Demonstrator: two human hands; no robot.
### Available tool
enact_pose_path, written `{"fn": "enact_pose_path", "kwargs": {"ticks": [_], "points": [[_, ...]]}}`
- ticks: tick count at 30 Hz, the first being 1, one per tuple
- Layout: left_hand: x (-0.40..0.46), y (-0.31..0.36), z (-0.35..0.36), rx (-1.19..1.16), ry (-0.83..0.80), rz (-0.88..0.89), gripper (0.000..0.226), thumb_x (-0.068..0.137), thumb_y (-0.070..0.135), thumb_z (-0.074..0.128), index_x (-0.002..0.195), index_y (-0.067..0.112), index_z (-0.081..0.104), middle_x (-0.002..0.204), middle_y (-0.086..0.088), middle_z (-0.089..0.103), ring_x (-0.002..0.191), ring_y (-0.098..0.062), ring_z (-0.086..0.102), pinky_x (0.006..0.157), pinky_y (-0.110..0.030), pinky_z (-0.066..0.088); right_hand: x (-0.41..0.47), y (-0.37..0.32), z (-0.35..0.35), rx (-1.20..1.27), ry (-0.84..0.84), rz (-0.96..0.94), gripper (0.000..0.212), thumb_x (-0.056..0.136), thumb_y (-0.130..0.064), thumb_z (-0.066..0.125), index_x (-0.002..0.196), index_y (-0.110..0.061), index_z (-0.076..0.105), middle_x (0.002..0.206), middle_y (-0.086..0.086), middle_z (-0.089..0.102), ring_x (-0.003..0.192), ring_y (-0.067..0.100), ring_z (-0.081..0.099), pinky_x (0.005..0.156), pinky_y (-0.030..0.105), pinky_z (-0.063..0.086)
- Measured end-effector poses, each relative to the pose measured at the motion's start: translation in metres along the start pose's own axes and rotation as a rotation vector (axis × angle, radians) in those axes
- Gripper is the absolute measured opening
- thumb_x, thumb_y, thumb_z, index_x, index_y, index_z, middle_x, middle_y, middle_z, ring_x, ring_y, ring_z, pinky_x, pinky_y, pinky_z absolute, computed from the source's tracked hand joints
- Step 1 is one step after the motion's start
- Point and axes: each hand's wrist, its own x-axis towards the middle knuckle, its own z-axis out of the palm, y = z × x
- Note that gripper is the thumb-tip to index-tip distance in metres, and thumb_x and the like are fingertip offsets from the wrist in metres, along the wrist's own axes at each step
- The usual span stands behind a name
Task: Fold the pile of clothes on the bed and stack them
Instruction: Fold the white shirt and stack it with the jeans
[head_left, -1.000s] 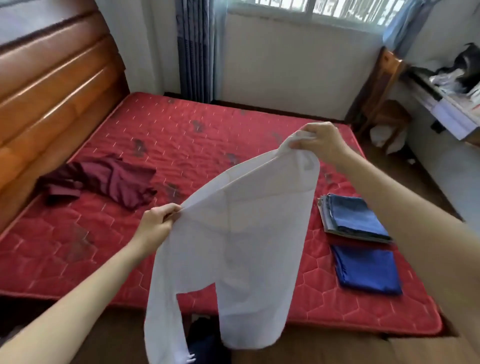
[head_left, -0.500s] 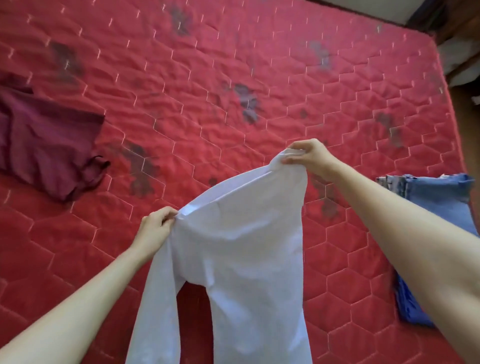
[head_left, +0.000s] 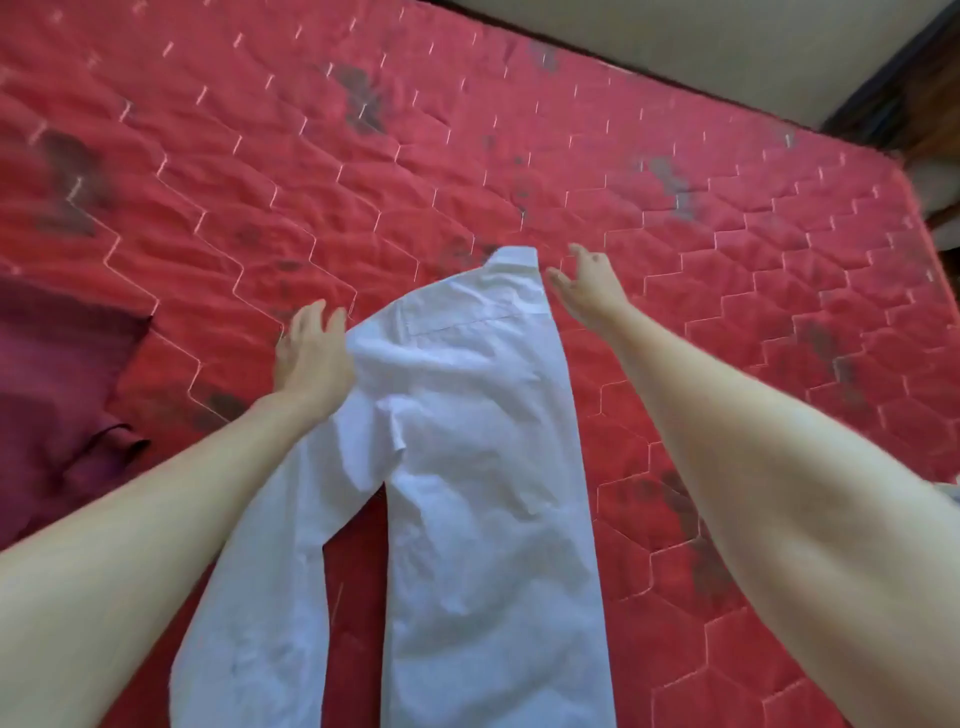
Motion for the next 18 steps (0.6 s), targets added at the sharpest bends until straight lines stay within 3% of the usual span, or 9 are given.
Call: {"fn": "enact_pose_path", "kwargs": {"ticks": [5,7,9,14,18], "points": [[-0.055,0.049,0.064,0.187,-0.058,0.218,0.056,0.099,0.023,0.037,0.152,0.013,0.02,0.162,-0.01,0.004,0.149,-0.024,-0.003,0.119,-0.044,0.002,-0.067,0.026,0.081,-0.168,-0.018,-0.096,0.058,0.101,-0.04,0.041,0.152,-0.018,0.024,0.159,0.016,0.014,0.148,0.027,0.009,0.116,0.046,0.019],[-0.092,0.058,0.096,0.247,-0.056,0.331,0.055,0.1,0.03,0.036,0.151,0.014,0.024,0.162,-0.01,0.009,0.149,-0.025,0.002,0.118,-0.047,0.002,-0.097,0.042,0.107,-0.223,0.022,-0.143,0.057,0.102,-0.042,0.036,0.152,-0.019,0.022,0.16,0.014,0.009,0.149,0.028,0.003,0.117,0.048,0.012],[-0.125,0.058,0.127,0.275,-0.008,0.384,0.055,0.097,0.033,0.04,0.148,0.012,0.035,0.158,-0.013,0.023,0.147,-0.028,0.017,0.117,-0.051,0.013,-0.124,0.062,0.13,-0.288,0.013,-0.175,0.057,0.103,-0.044,0.031,0.153,-0.02,0.018,0.161,0.013,0.005,0.149,0.027,0.0,0.117,0.049,0.007],[-0.213,0.019,0.19,0.274,-0.051,0.327,0.055,0.099,0.033,0.036,0.15,0.012,0.032,0.158,-0.017,0.02,0.146,-0.033,0.018,0.116,-0.054,0.02,-0.224,0.131,0.186,-0.331,-0.04,-0.133,0.058,0.104,-0.04,0.029,0.154,-0.019,0.009,0.161,0.013,0.003,0.149,0.027,0.0,0.12,0.046,0.001],[-0.308,-0.022,0.214,0.24,0.035,0.278,0.056,0.099,0.034,0.03,0.152,0.016,0.026,0.16,-0.013,0.017,0.148,-0.03,0.016,0.118,-0.054,0.013,-0.337,0.175,0.216,-0.237,0.033,-0.084,0.054,0.102,-0.037,0.026,0.152,-0.018,0.021,0.16,0.01,0.013,0.149,0.024,0.008,0.12,0.044,0.002]]}}
